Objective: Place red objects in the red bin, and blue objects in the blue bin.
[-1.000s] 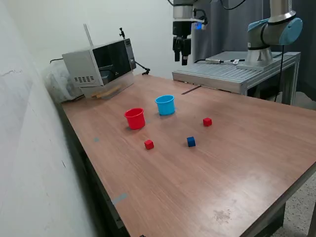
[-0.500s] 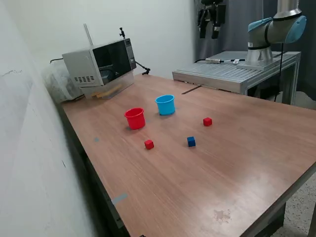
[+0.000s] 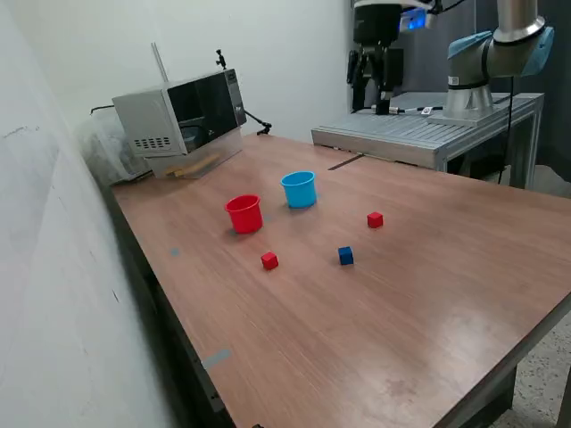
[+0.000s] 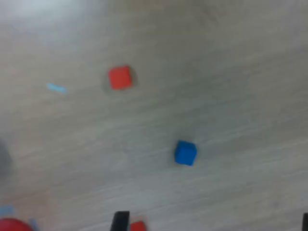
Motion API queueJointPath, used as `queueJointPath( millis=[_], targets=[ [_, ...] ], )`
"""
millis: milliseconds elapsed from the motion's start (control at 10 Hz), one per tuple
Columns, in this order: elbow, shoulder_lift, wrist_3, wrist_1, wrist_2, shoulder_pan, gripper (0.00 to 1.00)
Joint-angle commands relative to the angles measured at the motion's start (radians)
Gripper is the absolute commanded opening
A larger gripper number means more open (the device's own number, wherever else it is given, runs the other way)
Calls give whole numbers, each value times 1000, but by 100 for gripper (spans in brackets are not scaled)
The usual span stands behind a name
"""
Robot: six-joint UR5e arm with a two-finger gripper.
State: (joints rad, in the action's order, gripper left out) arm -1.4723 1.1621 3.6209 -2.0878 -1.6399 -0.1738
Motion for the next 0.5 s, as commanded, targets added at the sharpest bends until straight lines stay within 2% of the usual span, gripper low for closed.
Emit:
queueJointPath(
  millis=[0,400],
  targets=[
    [82,-184,4,-90,0,2,100],
    [147,-333,7,-132,-9,5,100]
  ],
)
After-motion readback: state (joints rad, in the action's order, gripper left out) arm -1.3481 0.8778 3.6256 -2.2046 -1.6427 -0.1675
